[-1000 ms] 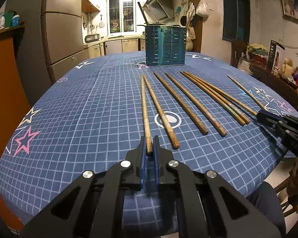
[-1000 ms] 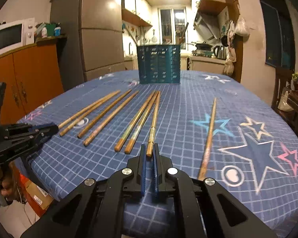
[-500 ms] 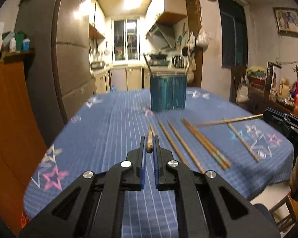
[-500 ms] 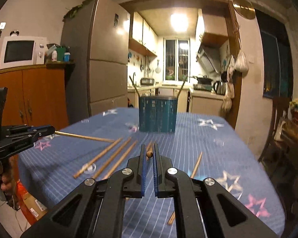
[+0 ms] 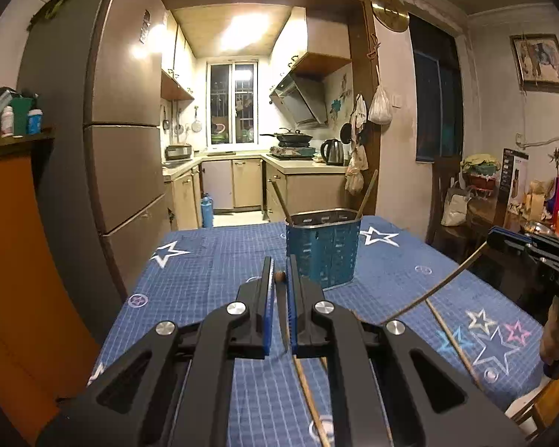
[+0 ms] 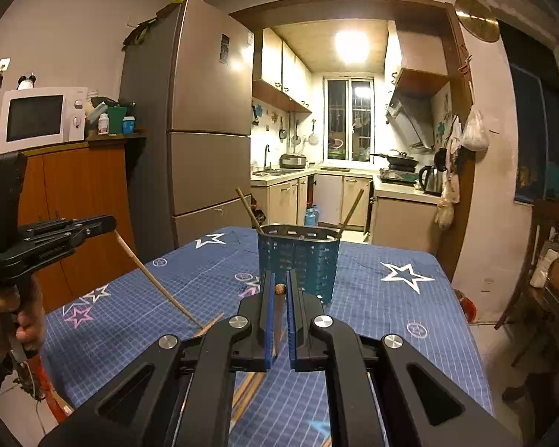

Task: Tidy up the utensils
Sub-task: 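Lift the chopstick with the right tool and carry it over the holder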

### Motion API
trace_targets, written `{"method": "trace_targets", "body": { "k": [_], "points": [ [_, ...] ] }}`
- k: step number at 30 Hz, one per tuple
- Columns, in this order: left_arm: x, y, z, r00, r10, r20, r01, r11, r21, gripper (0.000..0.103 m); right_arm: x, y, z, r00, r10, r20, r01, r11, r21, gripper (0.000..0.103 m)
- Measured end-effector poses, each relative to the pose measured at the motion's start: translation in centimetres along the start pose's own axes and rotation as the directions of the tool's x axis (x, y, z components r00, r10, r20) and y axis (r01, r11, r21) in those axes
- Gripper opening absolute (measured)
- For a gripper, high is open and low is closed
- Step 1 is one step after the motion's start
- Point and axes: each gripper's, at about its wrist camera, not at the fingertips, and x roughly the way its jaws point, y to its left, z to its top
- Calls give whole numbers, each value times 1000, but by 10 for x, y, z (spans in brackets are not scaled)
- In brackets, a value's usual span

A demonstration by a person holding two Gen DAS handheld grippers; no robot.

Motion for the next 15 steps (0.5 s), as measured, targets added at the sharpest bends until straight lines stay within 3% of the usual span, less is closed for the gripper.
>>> {"method": "trace_targets", "body": {
  "k": [15],
  "points": [
    [38, 6, 41, 999, -28, -17, 28, 1000, -9, 5, 52, -6, 50, 998, 26, -51, -28, 999, -41, 7]
  ]
}}
